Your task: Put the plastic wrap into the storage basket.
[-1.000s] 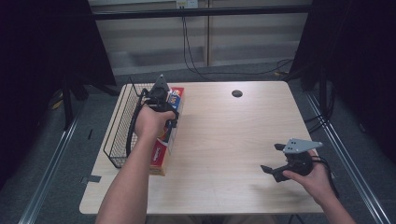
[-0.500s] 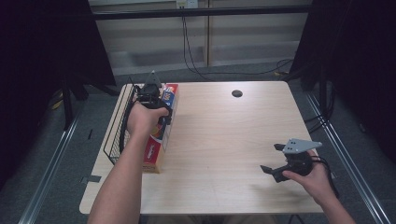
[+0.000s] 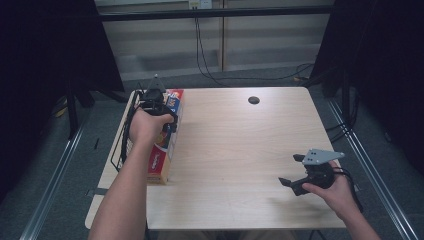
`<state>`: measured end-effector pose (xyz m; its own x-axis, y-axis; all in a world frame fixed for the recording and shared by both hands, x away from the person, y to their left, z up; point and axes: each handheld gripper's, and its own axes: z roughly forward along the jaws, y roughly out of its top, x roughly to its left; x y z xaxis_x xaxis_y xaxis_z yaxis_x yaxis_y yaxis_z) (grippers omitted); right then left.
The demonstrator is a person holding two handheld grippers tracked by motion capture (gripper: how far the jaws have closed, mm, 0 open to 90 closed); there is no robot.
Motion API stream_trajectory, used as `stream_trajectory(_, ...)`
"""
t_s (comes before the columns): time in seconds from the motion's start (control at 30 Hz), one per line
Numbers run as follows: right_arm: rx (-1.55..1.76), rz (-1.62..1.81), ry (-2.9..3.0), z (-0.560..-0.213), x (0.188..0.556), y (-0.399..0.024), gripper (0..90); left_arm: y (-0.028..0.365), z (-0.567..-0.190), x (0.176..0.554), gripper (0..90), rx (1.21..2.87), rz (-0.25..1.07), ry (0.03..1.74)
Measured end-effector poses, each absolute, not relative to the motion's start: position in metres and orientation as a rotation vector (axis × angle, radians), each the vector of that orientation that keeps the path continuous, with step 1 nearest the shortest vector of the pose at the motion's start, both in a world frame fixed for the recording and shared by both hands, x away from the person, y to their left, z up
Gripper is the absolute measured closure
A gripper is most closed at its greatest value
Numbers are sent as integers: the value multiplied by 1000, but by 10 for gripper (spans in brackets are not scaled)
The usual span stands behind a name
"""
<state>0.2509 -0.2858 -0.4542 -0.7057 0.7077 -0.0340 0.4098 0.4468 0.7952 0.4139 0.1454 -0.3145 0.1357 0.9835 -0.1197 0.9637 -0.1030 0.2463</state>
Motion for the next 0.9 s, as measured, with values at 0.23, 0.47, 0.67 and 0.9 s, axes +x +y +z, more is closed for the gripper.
stream_trajectory(0.23,948,1146,2338,-454,251,-286,44,156,-314,413,435,2136,107,1928)
stream_trajectory(0.47,949,1138,2336,-454,251,-286,44,163,-314,414,435,2125,112,1938)
stream_trajectory(0.67,942,1135,2346,-454,251,-286,44,169,-315,413,435,2120,122,1950)
stream_trajectory(0.9,943,1142,2345,-454,251,-286,44,176,-317,414,435,2100,118,1968)
